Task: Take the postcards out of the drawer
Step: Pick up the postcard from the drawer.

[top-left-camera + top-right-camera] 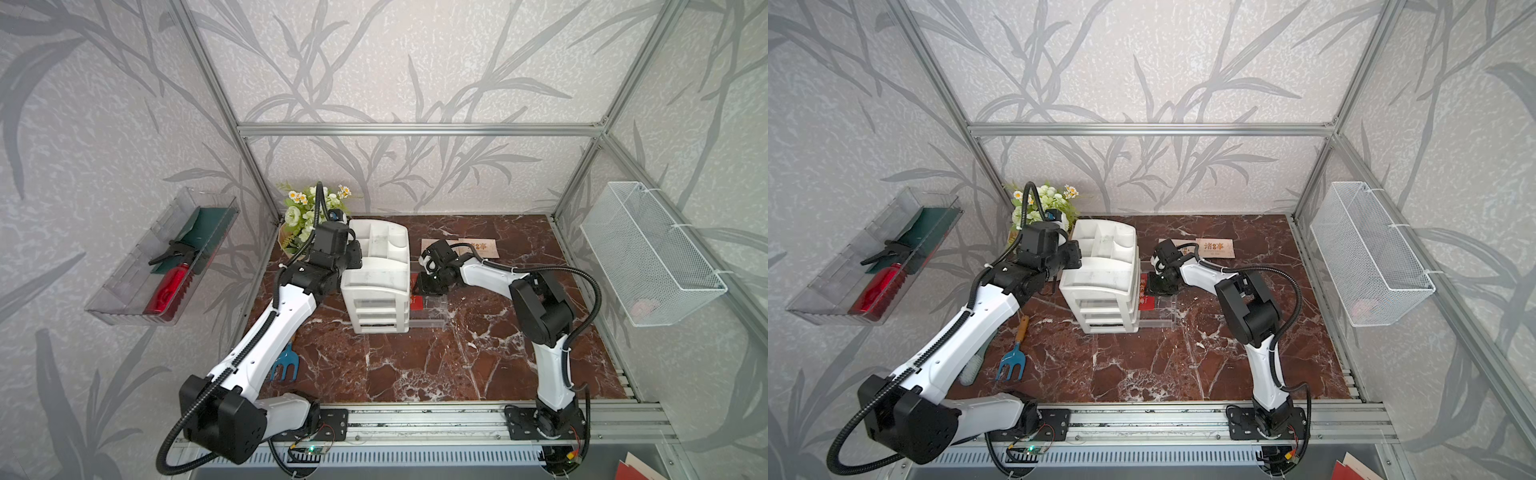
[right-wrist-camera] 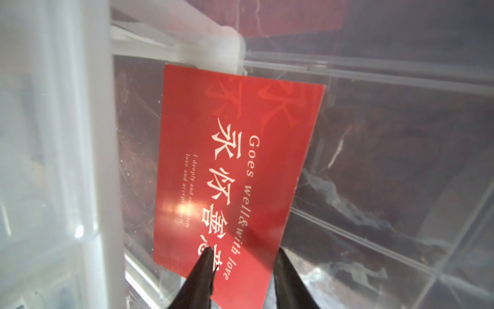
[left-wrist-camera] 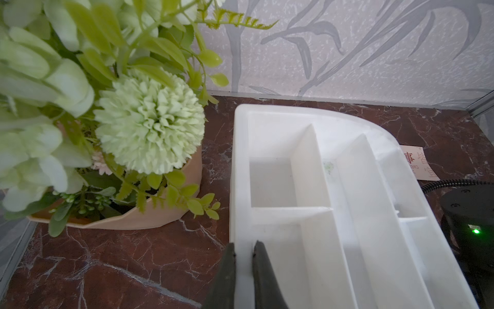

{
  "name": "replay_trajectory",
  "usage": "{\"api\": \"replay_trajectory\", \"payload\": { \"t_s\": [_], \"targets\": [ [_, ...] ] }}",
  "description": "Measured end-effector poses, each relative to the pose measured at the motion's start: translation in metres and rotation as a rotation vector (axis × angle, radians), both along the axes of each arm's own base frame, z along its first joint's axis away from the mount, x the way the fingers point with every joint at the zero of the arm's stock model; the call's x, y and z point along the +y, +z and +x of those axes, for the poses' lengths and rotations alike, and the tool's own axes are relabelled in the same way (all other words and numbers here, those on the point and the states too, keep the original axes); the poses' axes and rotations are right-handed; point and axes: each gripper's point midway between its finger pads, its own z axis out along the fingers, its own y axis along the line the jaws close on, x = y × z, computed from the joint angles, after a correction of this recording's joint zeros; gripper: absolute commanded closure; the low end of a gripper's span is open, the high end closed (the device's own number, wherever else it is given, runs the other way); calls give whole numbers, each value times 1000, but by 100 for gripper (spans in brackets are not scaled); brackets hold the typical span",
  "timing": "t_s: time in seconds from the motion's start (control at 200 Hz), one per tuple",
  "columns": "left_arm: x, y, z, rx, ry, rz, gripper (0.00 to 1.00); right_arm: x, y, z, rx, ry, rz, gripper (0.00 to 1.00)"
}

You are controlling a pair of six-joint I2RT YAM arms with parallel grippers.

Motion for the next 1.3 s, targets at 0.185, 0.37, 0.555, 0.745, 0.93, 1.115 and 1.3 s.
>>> {"api": "replay_trajectory", "payload": {
  "t_s": [0.185, 0.37, 0.555, 0.745, 0.93, 1.115, 1.3],
  "targets": [
    [0, 0, 0, 0, 0, 0, 100, 0, 4, 0, -4, -22, 39, 66],
    [0, 0, 0, 0, -1, 0, 100, 6, 15, -3, -15, -21, 95, 68],
    [0, 0, 0, 0, -1, -1, 100, 14, 17, -8, -6, -13, 143, 71],
    [-1, 0, 0, 0, -3, -3, 100, 18, 18, -10, 4, -9, 177, 74],
    [-1, 0, 0, 0, -5, -4, 100, 20, 19, -9, 1, -11, 189, 79],
    [-1, 0, 0, -1, -7, -6, 100, 21, 20, -10, 1, -9, 192, 85],
    [-2, 3, 1, -7, -7, -8, 100, 19, 17, -11, -1, -4, 178, 94]
  ]
}}
